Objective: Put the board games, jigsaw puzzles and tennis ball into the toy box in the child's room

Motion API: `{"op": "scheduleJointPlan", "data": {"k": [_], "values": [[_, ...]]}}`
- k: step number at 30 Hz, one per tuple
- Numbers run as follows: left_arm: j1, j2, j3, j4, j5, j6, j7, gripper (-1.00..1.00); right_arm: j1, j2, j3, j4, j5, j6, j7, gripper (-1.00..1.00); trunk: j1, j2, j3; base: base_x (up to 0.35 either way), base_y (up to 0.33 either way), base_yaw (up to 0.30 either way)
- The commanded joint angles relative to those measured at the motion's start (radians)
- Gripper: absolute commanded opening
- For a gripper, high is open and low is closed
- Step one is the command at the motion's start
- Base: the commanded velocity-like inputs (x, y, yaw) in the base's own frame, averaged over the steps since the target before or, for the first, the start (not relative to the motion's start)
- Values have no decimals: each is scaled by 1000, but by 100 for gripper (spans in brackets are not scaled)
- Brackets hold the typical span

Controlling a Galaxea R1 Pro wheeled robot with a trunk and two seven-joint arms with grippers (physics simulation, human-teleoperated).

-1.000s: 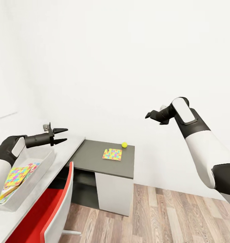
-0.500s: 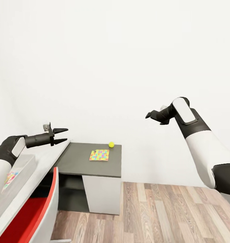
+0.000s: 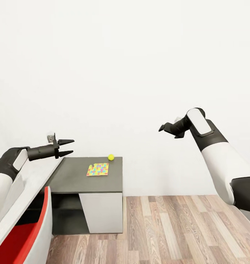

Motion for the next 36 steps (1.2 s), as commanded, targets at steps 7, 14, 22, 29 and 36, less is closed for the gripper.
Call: {"op": "scheduleJointPlan", "data": {"k": [7,14,22,29,36], "values": [[-1,1,0,0,-7,3,-2,100,0,-6,9,76,8,2,-9,100,1,-2,-3,0,0,-8],[-1,-1,-7,0,-10,2,6,100,16,-14,9,136,117,5,-5,100,1,-2,-3,0,0,0],[-1,-6,-13,0,-12,2,12,100,98,-33,4,229,140,5,-4,100,1,-2,-3,0,0,0],[-1,-11,-10,1,-13,-4,43,100,327,-111,11,249,142,-132,4,100,1,-2,-3,0,0,0],[-1,-11,-8,2,-13,-11,82,100,404,-103,13,247,143,-229,2,100,1,-2,-3,0,0,0]]}}
